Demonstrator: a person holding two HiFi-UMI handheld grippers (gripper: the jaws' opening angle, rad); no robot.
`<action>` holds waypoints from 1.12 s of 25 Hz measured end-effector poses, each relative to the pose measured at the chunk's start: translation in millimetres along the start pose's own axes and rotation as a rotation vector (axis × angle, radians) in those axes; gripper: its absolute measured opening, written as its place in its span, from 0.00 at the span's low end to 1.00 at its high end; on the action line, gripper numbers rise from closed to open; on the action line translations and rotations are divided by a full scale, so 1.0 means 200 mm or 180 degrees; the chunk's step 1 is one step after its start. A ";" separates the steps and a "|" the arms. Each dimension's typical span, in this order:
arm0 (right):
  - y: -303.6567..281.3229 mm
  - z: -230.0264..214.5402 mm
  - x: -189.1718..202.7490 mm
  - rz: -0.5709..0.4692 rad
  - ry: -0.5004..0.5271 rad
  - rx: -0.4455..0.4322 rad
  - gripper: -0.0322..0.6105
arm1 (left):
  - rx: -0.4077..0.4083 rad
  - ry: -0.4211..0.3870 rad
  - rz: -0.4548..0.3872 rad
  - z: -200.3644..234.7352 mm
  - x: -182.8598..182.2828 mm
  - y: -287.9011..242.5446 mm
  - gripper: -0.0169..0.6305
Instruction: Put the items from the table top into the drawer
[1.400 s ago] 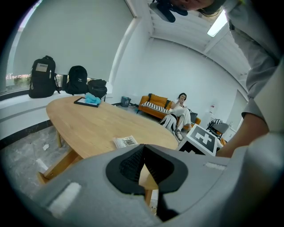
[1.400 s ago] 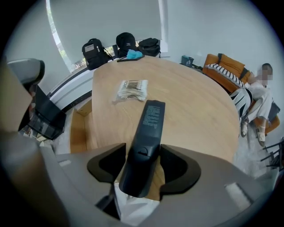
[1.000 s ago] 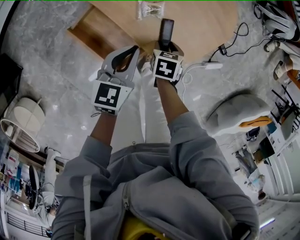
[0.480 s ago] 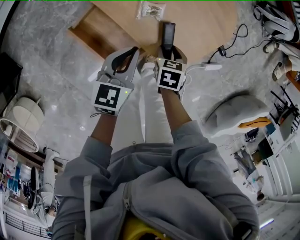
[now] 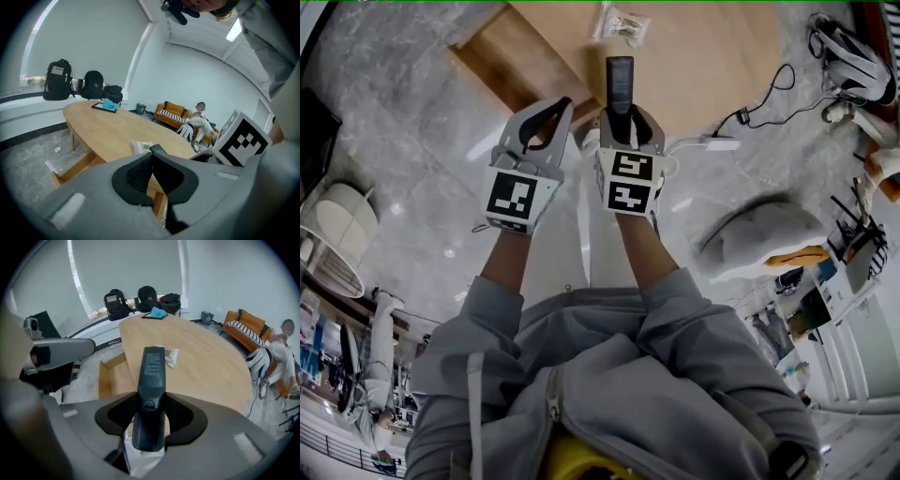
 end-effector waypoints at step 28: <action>-0.78 0.68 0.09 0.0542 0.1189 -0.0573 0.35 | -0.0658 0.0473 0.0142 0.63 0.46 0.30 0.03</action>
Point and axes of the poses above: the fingertips, and each gripper's own axes: y backward along the fingers, z to its left, x out of its underside, the point moved 3 cm from there along y, backward along the fingers, and after that the axes turned 3 degrees about y, right-handed, at the moved point
